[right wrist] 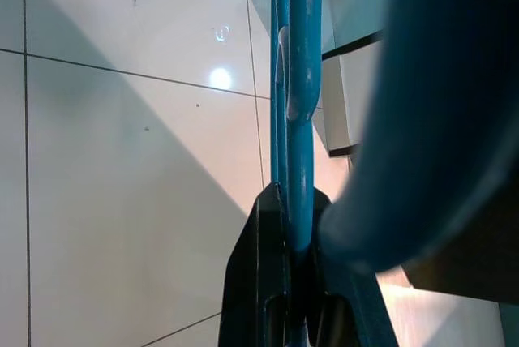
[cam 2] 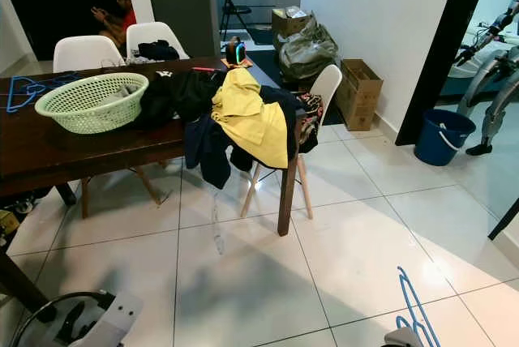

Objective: Hang hanger

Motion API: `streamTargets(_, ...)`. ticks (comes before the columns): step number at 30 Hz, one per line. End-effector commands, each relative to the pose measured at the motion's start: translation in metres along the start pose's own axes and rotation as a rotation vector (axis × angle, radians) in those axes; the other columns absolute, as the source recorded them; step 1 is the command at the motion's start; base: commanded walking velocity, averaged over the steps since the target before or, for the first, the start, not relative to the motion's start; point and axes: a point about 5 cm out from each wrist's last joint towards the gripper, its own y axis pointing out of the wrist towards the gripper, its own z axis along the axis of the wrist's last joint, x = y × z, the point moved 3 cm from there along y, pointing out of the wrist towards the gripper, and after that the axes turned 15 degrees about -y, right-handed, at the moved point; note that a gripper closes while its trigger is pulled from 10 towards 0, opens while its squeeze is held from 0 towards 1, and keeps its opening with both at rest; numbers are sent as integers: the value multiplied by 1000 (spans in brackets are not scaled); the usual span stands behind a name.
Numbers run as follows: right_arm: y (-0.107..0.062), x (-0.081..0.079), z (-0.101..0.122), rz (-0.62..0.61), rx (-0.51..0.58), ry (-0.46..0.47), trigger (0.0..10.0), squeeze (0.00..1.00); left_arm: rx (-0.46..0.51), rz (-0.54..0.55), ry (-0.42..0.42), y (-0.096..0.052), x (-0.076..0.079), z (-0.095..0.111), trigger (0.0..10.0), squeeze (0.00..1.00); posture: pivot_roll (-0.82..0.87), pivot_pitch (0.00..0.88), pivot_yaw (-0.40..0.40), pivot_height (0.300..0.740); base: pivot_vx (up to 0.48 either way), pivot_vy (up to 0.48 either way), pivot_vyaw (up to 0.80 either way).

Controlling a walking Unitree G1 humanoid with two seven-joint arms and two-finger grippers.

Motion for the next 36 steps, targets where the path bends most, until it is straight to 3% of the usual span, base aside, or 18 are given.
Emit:
streamTargets(1,-1,-1,-1,-2,-2,14,10000,0,-1,11,-1,-1,-2,-2,10000,0,-11,0,-37,740,0,0,0)
streamTargets(36,1,-3,6,1,3,15,10000,0,-11,11,0,3,-6,0,10000,0,-26,0,14,740,0,0,0)
